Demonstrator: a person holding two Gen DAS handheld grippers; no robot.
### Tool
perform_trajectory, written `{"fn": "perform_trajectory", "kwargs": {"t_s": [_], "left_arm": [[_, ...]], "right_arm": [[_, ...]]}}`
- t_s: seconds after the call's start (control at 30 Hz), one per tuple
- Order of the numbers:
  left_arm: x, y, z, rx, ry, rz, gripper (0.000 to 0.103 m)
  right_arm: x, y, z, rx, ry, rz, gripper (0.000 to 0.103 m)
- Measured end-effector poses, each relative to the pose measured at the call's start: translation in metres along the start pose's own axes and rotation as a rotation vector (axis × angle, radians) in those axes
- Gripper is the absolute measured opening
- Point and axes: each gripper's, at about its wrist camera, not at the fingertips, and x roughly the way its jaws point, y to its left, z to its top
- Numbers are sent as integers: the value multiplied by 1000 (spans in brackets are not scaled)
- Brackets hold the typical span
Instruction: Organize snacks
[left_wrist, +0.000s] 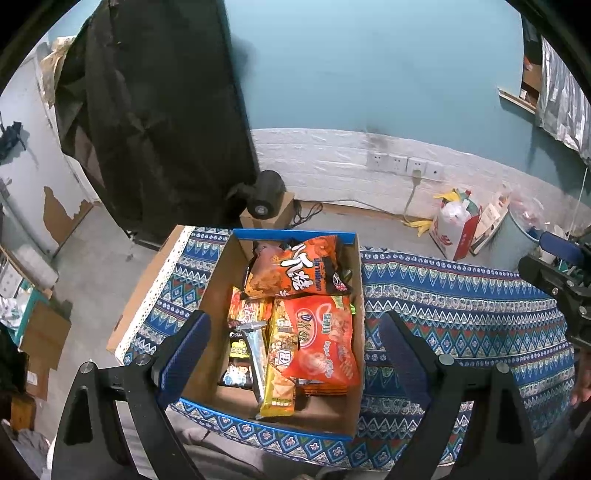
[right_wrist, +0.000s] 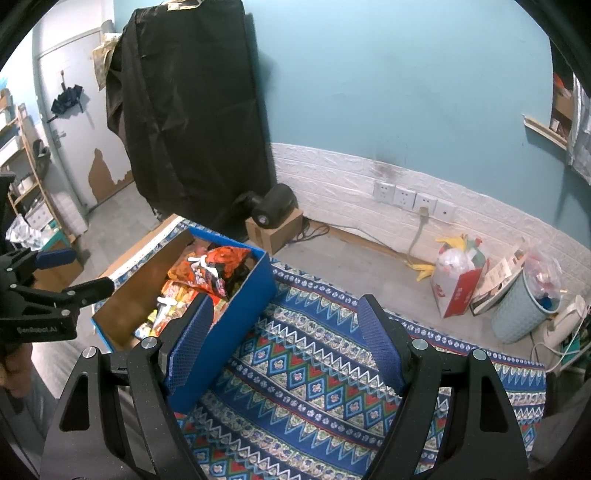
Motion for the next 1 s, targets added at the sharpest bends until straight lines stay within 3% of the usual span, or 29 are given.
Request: {"fn": "perform_trajectory", "kwargs": {"t_s": [1.0], "left_arm": [[2, -1, -3, 0, 19, -15, 93]], "right_arm": [[2, 1, 1, -6, 2, 1, 79]]}}
